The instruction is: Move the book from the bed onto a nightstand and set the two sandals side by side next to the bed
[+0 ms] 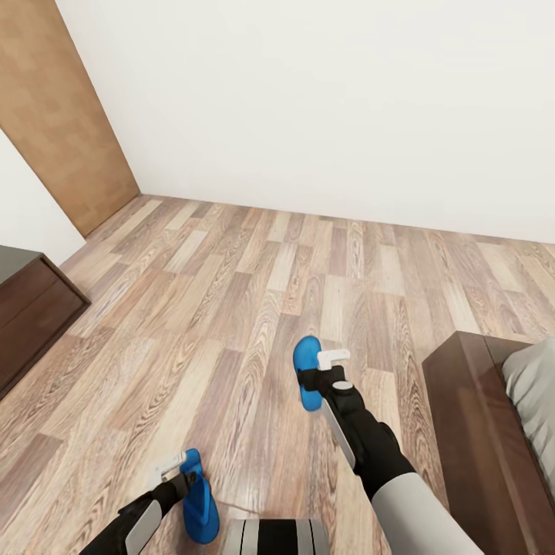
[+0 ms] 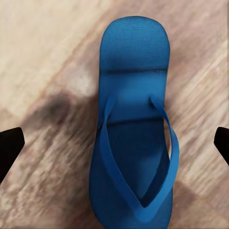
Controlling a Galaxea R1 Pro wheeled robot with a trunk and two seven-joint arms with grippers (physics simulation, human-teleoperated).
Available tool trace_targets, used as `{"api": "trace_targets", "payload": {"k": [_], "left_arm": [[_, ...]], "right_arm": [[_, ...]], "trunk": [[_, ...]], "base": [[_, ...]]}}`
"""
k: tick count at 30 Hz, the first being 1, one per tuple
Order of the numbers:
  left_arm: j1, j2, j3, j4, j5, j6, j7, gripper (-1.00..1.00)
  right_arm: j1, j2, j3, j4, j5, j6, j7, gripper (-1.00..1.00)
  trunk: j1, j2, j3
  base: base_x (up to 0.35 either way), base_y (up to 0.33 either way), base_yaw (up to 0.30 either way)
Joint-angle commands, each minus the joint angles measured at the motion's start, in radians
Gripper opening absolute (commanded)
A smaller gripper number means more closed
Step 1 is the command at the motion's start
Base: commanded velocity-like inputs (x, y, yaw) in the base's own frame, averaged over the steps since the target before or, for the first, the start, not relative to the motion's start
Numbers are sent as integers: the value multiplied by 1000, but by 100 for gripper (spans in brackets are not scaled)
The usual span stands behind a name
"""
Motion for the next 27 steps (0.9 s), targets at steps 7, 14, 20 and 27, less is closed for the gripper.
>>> {"api": "trace_targets", "payload": {"k": [7,14,20,27], "left_arm": [[0,-1,-1,-7,6,-21,4,100],[0,-6,-1,-8,6,-27,5,100],[0,-8,-1,-6,7,-30,4,100],[0,-8,-1,-6,6,-31,4,100]], "right_arm": [[33,-3,0,-103,-2,27,-3,-100],[63,-4,-1,-185,-2,84,-3,-100],[69,-5,0,-197,-2,92,-3,-100],[70,-5,0,-197,-2,94,-3,-100]], "trunk": [[0,0,-1],[3,-2,-28],[6,-3,-51],[6,-3,-51]], "base": [[0,0,0],[0,0,0],[0,0,0],[0,0,0]]}}
